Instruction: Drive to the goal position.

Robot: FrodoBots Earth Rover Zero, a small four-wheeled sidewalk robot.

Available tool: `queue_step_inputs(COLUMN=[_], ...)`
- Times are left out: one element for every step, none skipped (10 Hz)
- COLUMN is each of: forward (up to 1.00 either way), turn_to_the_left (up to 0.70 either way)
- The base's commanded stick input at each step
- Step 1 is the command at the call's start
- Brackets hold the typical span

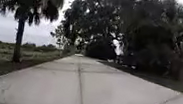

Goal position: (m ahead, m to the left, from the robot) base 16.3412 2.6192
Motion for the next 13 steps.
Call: queue_step_inputs(forward=[0.7,0.7,0.7,0.7,0.7,0.7,0.7,0.7,0.7,0.7,0.7,0.7,0.7], turn_to_the_left=[0.0,0.0,0.0,0.0,0.0,0.0,0.0,0.22,0.35,0.35,0.35,0.35,0.35])
